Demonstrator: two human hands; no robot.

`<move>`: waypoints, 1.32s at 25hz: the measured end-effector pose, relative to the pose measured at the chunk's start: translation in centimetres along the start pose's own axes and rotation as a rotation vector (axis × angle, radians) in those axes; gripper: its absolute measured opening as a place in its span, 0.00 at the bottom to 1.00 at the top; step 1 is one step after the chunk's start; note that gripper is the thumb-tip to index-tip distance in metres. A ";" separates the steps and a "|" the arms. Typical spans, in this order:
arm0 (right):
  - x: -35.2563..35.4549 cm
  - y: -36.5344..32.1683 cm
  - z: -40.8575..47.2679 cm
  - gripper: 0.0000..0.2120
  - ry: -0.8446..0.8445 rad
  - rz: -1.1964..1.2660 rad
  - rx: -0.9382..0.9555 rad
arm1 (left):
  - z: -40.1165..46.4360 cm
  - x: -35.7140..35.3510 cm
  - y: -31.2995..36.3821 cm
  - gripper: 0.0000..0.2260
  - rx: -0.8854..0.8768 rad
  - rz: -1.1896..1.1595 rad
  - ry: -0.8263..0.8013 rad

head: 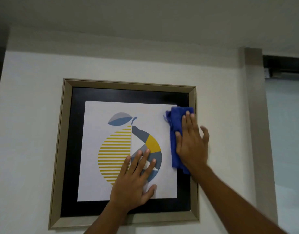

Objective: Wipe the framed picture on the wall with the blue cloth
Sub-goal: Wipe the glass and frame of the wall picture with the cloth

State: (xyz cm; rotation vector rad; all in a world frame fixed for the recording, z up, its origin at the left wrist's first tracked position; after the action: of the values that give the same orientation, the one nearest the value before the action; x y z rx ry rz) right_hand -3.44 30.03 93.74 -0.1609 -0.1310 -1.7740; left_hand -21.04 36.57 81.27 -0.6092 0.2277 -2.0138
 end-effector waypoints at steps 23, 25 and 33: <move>0.0 -1.2 2.5 0.29 0.045 0.137 -0.096 | -0.1 0.2 0.1 0.35 -0.009 0.000 0.051; -1.0 -1.3 -2.9 0.29 0.032 0.176 -0.093 | 0.0 0.1 0.0 0.35 -0.008 0.003 0.050; -2.0 -1.7 -15.2 0.28 -0.174 0.128 -0.048 | 0.1 0.7 0.5 0.37 0.077 -0.013 -0.043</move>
State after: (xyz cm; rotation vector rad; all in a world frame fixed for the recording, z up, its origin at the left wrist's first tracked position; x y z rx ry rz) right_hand -5.23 29.61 78.43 -0.3515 -0.1994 -1.6343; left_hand -20.85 35.70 81.41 -0.6064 0.1202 -2.0101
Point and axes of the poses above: each hand's wrist, its own z-axis towards the middle knuckle, its own x-axis out of the back of the hand, y = z × x, the point moved 8 cm from there along z, towards the middle knuckle, and after that the axes turned 4 degrees about -z, right-handed, at the moved point
